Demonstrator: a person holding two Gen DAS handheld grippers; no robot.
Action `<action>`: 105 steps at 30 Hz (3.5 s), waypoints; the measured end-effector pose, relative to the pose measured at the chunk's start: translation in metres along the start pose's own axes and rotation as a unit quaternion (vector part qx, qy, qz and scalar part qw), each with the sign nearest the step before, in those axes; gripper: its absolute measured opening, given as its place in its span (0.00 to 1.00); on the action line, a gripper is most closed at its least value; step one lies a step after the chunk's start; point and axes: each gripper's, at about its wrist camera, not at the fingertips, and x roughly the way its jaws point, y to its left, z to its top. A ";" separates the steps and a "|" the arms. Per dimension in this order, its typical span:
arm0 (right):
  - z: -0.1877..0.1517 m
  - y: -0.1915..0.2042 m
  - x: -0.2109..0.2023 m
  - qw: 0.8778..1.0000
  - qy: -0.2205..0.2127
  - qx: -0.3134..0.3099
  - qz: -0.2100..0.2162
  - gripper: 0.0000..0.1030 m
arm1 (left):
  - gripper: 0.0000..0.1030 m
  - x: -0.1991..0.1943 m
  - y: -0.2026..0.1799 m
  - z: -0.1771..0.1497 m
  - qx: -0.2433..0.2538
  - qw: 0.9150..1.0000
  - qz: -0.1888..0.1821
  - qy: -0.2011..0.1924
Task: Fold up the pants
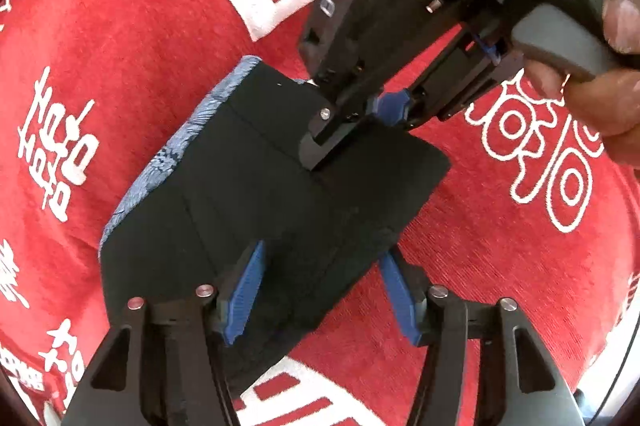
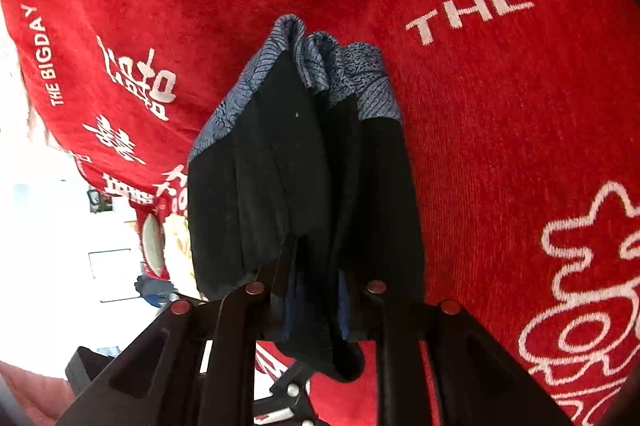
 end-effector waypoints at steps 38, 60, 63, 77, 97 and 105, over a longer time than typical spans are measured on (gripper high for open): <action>-0.065 0.080 0.038 0.917 -0.046 -0.160 -0.362 0.42 | 0.83 0.002 0.182 -0.103 -0.298 0.949 -0.032 0.099; -0.065 0.071 0.023 0.920 -0.036 -0.123 -0.369 0.59 | 0.83 0.015 0.198 -0.111 -0.322 0.938 -0.046 0.119; -0.064 0.069 0.021 0.922 -0.036 -0.118 -0.367 0.60 | 0.83 0.017 0.199 -0.110 -0.323 0.938 -0.048 0.120; -0.047 0.055 -0.002 0.943 -0.042 -0.082 -0.318 0.73 | 0.83 0.024 0.230 -0.105 -0.341 0.931 -0.075 0.106; 0.025 0.006 0.029 0.997 0.007 -0.029 -0.075 0.77 | 0.87 0.101 0.265 -0.101 -0.379 0.878 -0.268 0.114; 0.045 -0.008 0.046 0.999 0.035 -0.030 0.004 0.77 | 0.96 0.125 0.260 -0.096 -0.394 0.859 -0.307 0.111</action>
